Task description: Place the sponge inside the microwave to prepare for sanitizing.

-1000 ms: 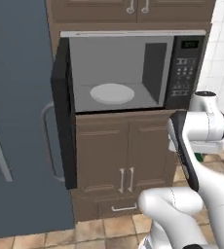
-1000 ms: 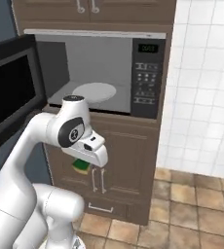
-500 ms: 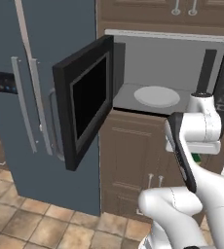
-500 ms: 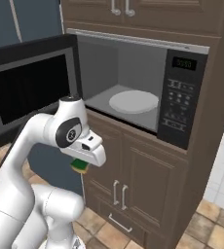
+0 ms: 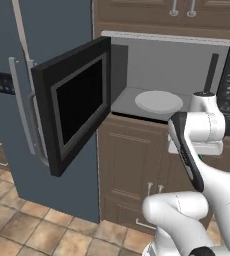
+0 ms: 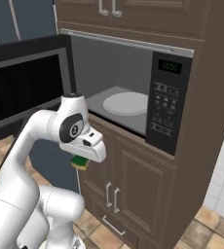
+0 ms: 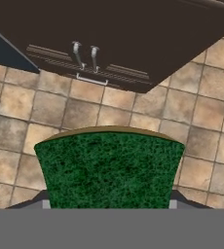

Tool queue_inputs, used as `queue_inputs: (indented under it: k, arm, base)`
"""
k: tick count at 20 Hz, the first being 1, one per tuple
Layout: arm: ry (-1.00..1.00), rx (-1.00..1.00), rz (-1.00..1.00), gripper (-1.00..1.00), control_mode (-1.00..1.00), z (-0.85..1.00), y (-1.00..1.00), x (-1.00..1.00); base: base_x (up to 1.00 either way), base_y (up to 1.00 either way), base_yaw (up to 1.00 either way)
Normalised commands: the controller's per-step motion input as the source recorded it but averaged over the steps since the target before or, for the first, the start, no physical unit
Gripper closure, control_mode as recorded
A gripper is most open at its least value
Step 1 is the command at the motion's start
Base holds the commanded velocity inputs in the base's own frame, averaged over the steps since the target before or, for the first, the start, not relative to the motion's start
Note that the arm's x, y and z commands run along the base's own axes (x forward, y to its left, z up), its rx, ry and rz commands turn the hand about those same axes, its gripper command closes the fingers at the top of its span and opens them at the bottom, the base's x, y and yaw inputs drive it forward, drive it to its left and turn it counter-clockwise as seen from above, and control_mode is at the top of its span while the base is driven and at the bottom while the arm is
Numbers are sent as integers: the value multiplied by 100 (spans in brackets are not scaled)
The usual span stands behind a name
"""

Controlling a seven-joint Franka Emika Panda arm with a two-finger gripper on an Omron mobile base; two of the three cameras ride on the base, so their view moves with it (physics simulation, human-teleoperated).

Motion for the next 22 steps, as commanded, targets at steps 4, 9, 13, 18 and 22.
queue_inputs:
  k: [4,9,13,18,22]
  arm:
    - [0,0,0,100,100,0,0,0]
    - [0,0,0,100,100,0,0,0]
    - [0,0,0,100,100,0,0,0]
    - [0,0,0,100,100,0,0,0]
    - [0,0,0,100,100,0,0,0]
  base:
    - [19,4,0]
    - [22,4,0]
    - [18,23,-3]
    - [33,34,-7]
    - [37,21,-6]
